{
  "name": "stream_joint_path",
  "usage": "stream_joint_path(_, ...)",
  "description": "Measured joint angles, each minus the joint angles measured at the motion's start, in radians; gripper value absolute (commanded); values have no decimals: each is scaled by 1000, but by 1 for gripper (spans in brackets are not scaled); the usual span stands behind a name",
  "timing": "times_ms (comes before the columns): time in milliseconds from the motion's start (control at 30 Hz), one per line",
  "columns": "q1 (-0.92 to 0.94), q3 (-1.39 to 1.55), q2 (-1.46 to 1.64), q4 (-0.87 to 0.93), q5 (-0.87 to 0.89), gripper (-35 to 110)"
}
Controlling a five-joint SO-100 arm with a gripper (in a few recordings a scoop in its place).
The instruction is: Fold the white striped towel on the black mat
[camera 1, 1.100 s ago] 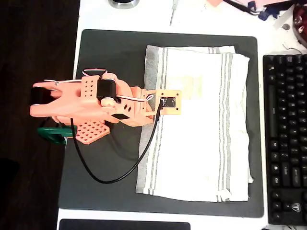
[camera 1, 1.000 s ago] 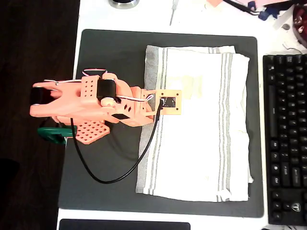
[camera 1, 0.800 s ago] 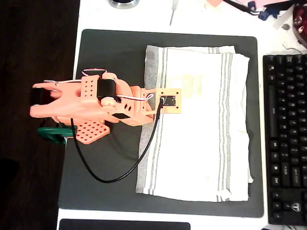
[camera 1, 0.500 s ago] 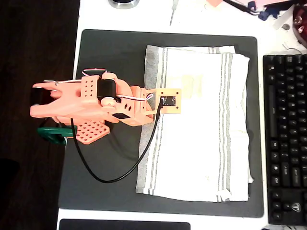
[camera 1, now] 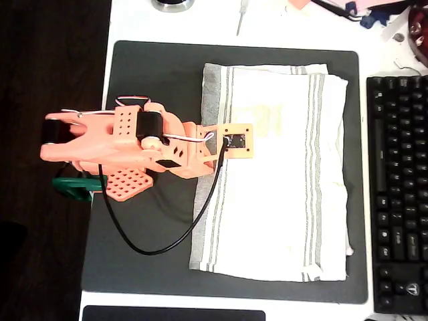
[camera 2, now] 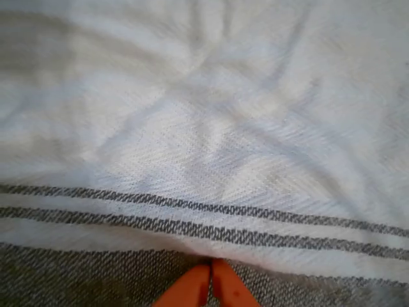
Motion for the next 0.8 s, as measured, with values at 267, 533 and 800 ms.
stream_joint_path(267,-80,-255,-242,49,-34,0)
stream_joint_path(533,-296,-592,-647,20,143,0)
stream_joint_path(800,-591,-890,-968,-9,348,0)
